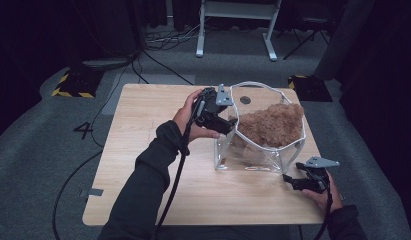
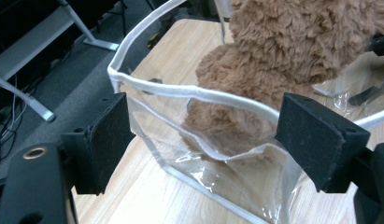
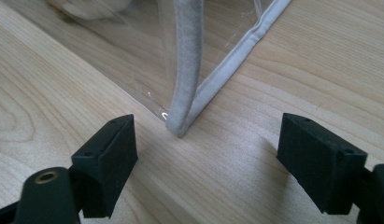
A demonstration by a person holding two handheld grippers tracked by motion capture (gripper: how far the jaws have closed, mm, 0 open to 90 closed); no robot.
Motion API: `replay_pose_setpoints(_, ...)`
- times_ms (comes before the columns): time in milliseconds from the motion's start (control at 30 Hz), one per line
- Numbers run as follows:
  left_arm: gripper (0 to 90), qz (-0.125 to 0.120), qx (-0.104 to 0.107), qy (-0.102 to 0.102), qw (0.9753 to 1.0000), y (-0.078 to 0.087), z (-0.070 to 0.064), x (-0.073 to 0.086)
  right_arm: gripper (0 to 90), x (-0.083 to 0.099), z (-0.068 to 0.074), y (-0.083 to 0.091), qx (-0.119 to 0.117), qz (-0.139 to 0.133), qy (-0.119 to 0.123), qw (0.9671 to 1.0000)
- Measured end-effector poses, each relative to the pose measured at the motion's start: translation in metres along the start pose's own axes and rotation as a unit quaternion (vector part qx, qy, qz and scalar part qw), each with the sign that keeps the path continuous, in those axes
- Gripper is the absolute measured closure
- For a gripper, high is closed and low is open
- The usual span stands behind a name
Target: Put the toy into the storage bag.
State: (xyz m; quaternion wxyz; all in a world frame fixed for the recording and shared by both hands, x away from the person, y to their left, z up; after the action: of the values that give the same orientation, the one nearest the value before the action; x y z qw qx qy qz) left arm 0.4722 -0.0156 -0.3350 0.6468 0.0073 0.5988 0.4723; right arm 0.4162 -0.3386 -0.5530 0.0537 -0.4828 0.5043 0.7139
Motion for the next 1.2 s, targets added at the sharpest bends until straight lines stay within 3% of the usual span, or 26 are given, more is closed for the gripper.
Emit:
replay_pose_setpoints(500, 17.6, 0.027, -0.033, -0.002, 0.9991, 0.011, 0.014, 0.024, 19.8, 0.000, 0.000, 0.000, 0.000, 0.000, 0.000, 1.0000)
replay_pose_setpoints(1200, 17.3, 0.044, -0.049, -0.006, 0.9978, 0.016, 0.015, 0.049, 19.8, 0.000, 0.000, 0.000, 0.000, 0.000, 0.000, 1.0000)
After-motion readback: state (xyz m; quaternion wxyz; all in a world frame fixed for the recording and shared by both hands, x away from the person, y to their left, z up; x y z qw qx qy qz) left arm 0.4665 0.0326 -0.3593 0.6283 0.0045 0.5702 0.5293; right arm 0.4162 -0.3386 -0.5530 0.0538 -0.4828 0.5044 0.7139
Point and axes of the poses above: each handheld gripper's, and its own axes: y roughly backward along the jaws, x roughly out of its underside, z roughly to its left, the point moved 7 cm from there along -y, roughly forward along the jaws, and after that the axes turned 3 degrees about -x, right-handed, at the moved point
